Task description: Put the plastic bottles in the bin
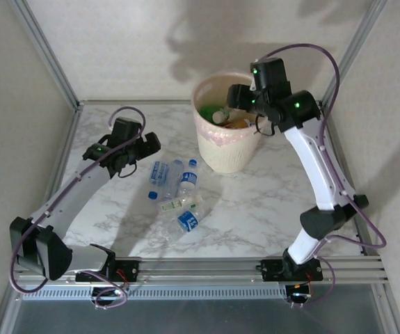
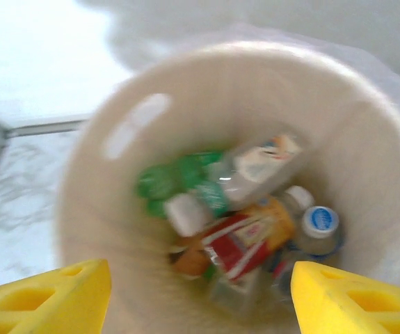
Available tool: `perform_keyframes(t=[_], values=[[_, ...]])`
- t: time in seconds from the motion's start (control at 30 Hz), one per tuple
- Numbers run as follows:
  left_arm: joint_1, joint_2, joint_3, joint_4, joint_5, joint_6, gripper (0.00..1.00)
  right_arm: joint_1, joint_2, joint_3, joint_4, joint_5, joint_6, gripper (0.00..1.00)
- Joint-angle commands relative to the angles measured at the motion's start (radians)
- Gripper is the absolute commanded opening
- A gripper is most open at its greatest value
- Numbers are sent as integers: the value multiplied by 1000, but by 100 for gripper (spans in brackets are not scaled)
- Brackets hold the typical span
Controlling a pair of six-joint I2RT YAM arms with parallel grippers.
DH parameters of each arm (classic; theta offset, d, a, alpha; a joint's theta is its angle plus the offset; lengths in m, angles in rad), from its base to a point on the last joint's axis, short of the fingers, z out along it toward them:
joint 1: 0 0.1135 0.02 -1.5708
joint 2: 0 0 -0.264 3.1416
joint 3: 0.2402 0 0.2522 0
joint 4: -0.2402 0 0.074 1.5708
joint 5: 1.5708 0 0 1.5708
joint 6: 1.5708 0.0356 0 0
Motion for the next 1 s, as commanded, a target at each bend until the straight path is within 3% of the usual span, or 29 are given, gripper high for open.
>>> perform_keyframes(t=[0.0,0.1,0.37,0.97], values=[[-36,63,-14,-16,-38,67,100,123,-78,-51,54,-9,-32,70],[-60,118,-14,-13,-55,78,99,244,-125,-147,108,14,-24,72],[-73,231,-96,55,-21,81,95,376,-210,-385,203,28,70,70],[-79,376,-75,86,-59,139,89,470,-264,-582,262,67,209,70]])
